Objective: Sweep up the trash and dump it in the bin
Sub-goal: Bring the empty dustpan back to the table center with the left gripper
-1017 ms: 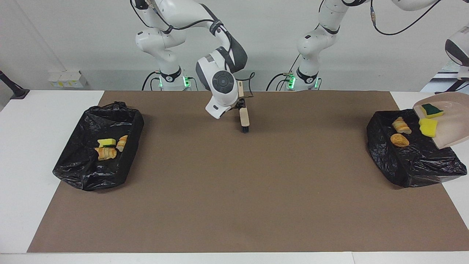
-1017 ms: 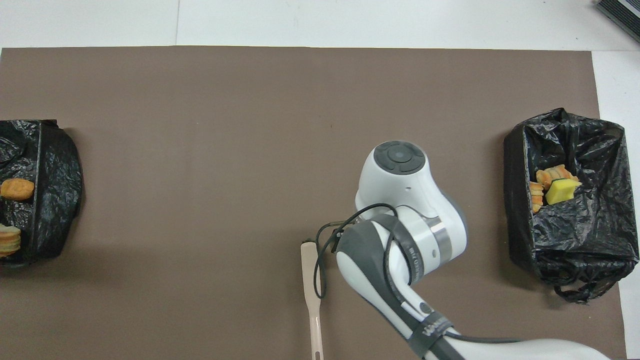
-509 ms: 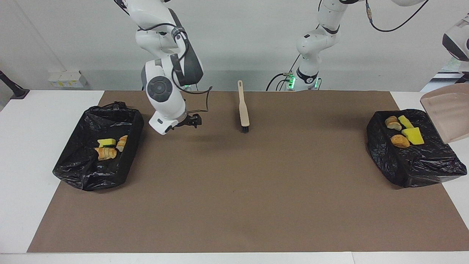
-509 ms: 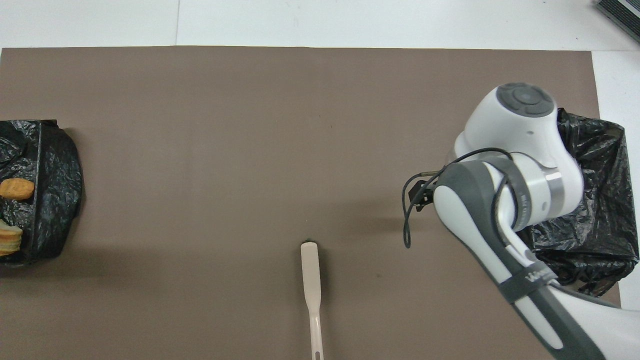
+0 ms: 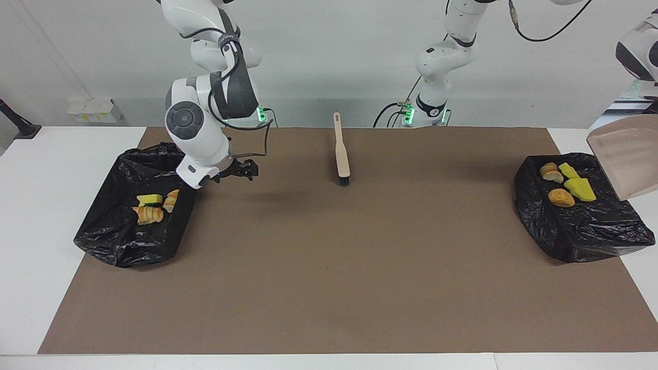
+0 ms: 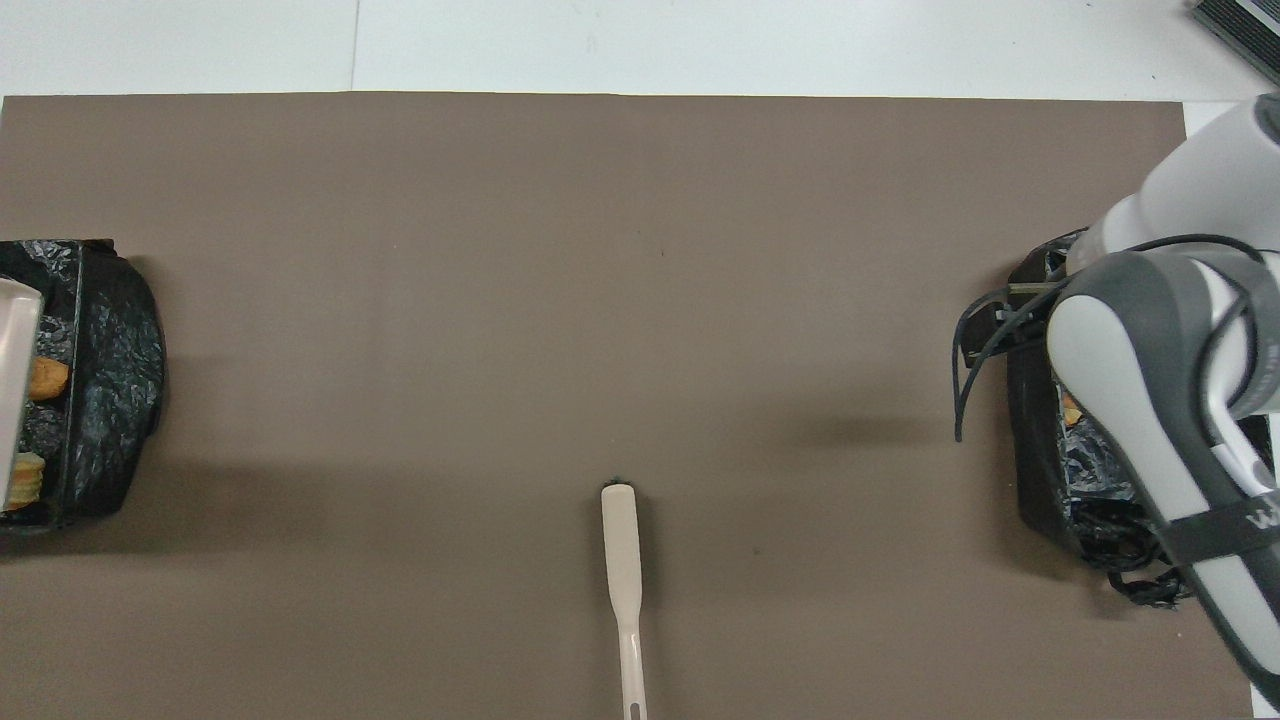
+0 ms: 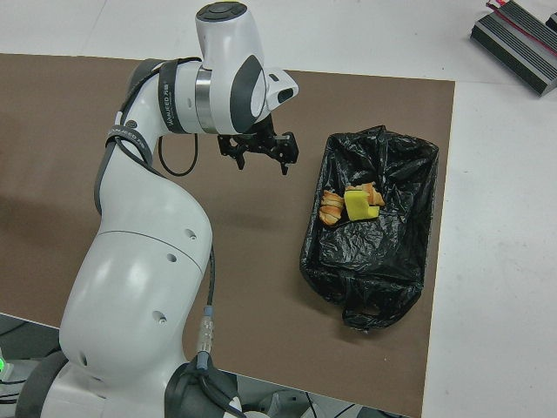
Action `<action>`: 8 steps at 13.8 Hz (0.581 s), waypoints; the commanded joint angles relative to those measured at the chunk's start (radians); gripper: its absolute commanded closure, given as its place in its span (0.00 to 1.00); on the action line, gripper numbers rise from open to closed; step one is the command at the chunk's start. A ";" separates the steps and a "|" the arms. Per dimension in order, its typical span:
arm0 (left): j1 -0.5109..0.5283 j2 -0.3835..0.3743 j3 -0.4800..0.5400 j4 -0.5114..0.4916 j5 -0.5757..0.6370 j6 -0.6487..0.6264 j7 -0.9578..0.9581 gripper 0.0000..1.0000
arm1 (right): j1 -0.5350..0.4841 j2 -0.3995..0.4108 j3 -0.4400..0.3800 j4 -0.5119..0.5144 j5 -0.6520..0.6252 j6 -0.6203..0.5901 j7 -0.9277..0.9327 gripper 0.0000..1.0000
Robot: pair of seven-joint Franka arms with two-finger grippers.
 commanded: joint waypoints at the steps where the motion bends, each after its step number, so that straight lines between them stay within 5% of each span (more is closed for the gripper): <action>1: -0.102 -0.043 0.012 -0.083 -0.120 -0.042 -0.084 1.00 | -0.002 -0.001 -0.075 0.051 -0.023 -0.001 -0.057 0.00; 5: -0.239 -0.080 0.012 -0.203 -0.300 -0.059 -0.326 1.00 | 0.001 -0.007 -0.135 0.140 -0.080 -0.006 -0.189 0.00; 8: -0.386 -0.037 0.012 -0.229 -0.406 -0.071 -0.654 1.00 | 0.009 -0.097 -0.143 0.138 -0.060 -0.027 -0.211 0.00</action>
